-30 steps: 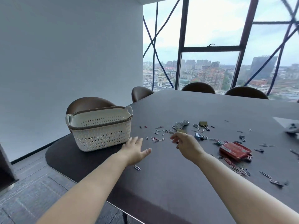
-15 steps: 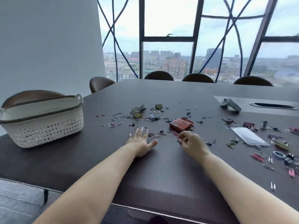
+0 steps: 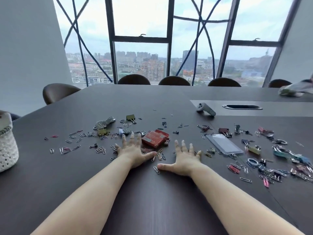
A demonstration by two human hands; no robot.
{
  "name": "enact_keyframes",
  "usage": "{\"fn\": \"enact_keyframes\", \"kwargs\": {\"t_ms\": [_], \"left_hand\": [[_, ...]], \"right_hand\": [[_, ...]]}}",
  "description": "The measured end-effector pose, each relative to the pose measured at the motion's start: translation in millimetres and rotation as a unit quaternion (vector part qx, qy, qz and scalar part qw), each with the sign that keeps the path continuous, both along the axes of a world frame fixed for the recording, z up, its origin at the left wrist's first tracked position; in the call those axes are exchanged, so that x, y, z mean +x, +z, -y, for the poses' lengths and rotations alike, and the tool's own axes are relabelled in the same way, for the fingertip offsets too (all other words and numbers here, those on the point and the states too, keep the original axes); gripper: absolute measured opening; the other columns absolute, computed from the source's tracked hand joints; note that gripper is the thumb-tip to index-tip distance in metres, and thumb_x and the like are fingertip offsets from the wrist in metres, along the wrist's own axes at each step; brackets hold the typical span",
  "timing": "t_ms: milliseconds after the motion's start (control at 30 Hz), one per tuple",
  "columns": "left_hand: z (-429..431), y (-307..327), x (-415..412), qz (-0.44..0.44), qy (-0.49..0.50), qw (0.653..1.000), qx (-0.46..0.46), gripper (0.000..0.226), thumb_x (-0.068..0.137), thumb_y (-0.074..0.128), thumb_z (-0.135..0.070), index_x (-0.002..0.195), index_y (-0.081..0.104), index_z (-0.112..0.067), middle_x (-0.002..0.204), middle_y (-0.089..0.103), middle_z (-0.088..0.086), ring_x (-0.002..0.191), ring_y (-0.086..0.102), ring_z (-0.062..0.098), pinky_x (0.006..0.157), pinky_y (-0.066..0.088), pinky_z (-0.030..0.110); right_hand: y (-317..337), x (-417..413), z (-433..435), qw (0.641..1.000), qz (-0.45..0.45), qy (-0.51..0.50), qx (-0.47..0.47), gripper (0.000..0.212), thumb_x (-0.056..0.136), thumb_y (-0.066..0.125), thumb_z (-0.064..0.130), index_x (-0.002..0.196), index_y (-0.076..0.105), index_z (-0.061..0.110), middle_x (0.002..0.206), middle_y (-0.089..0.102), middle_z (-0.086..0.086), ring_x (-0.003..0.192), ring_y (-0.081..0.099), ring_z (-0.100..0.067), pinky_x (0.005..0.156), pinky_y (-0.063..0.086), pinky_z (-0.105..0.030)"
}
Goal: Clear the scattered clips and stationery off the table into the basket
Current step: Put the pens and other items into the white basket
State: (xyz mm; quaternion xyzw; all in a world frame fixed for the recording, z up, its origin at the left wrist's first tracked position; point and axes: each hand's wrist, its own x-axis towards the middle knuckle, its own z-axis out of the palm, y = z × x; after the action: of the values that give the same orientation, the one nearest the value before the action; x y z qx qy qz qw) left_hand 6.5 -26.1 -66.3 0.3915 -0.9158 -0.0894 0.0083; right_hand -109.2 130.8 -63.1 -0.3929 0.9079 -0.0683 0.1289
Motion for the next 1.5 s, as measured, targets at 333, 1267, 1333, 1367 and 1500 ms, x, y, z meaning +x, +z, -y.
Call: {"fn": "enact_keyframes", "kwargs": {"t_ms": [333,1267,1333,1367,1500], "left_hand": [[77.2,-0.7,5.4,0.015,-0.030,0.999,-0.007,0.095,0.073,0.036,-0.080,0.146,-0.005,-0.037,0.157,-0.013,-0.006,0.144,-0.017,0.021,0.112,0.000,0.060],[93.5,-1.3,-22.1,-0.071,-0.039,0.994,-0.080,0.044,0.089,0.043,-0.053,0.119,0.049,-0.021,0.123,0.053,0.005,0.118,0.044,0.026,0.099,0.036,0.035],[86.5,-2.1,-14.8,-0.063,-0.043,0.993,-0.087,0.045,0.088,0.042,-0.055,0.118,0.049,-0.022,0.121,0.054,0.003,0.118,0.042,0.024,0.098,0.037,0.035],[83.1,-2.6,-11.1,-0.060,-0.043,0.993,-0.091,0.045,0.088,0.042,-0.056,0.117,0.049,-0.022,0.121,0.054,0.002,0.119,0.042,0.024,0.098,0.036,0.036],[71.0,-3.9,-2.9,-0.097,-0.030,0.989,-0.112,0.042,0.088,0.045,-0.053,0.113,0.050,-0.019,0.116,0.054,0.005,0.112,0.048,0.026,0.095,0.037,0.034]], "right_hand": [[1.0,-78.2,60.8,0.999,-0.020,-0.038,-0.020,0.121,0.054,0.041,0.092,0.148,-0.005,0.030,0.158,-0.011,0.001,0.145,-0.015,-0.028,0.114,-0.004,-0.059],[-4.6,-93.0,98.0,0.977,-0.057,0.126,-0.165,0.026,0.088,0.052,0.044,0.108,0.058,0.029,0.117,0.051,0.000,0.118,0.042,-0.021,0.099,0.038,-0.031],[-3.4,-84.6,93.2,0.977,-0.066,0.120,-0.164,0.025,0.088,0.051,0.044,0.104,0.057,0.026,0.113,0.052,-0.002,0.114,0.048,-0.021,0.092,0.041,-0.031],[-3.1,-81.2,91.7,0.977,-0.077,0.116,-0.160,0.025,0.089,0.050,0.044,0.102,0.057,0.024,0.113,0.053,-0.002,0.112,0.051,-0.022,0.089,0.042,-0.031],[-2.5,-70.2,89.4,0.978,-0.122,0.090,-0.143,0.030,0.092,0.045,0.042,0.102,0.055,0.016,0.115,0.054,-0.005,0.108,0.057,-0.026,0.084,0.044,-0.031]]}}
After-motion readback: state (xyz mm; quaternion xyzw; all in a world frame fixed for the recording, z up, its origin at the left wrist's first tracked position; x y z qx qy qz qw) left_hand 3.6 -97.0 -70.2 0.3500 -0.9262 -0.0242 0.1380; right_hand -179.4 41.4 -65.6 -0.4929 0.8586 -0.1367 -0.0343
